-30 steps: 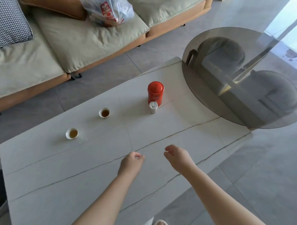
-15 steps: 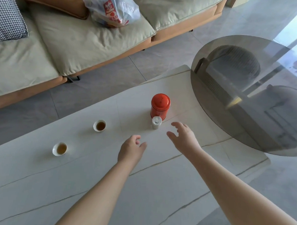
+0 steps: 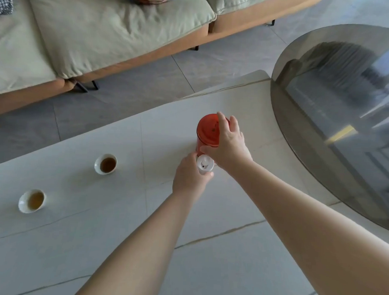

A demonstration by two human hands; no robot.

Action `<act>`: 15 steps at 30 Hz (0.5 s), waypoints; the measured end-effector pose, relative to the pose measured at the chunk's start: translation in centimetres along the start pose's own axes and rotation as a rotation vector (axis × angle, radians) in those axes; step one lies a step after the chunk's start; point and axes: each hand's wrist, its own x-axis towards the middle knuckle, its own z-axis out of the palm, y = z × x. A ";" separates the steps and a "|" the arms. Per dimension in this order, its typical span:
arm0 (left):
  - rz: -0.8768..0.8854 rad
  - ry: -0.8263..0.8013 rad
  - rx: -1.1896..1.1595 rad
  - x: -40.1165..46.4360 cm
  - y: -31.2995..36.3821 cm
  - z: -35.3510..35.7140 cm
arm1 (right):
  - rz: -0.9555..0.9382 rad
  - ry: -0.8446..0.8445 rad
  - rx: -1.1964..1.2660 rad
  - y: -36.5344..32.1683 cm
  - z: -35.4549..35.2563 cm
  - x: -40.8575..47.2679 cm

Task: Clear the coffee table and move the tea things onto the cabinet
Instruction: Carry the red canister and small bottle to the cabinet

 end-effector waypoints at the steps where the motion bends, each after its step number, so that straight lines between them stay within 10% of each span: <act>1: 0.000 -0.012 0.001 0.4 -0.1 0.4 | -0.001 0.003 0.002 0.3 0.3 0.3; 15: 0.050 0.013 0.068 0.2 -0.5 0.2 | -0.039 0.081 0.253 1.9 -0.4 -0.3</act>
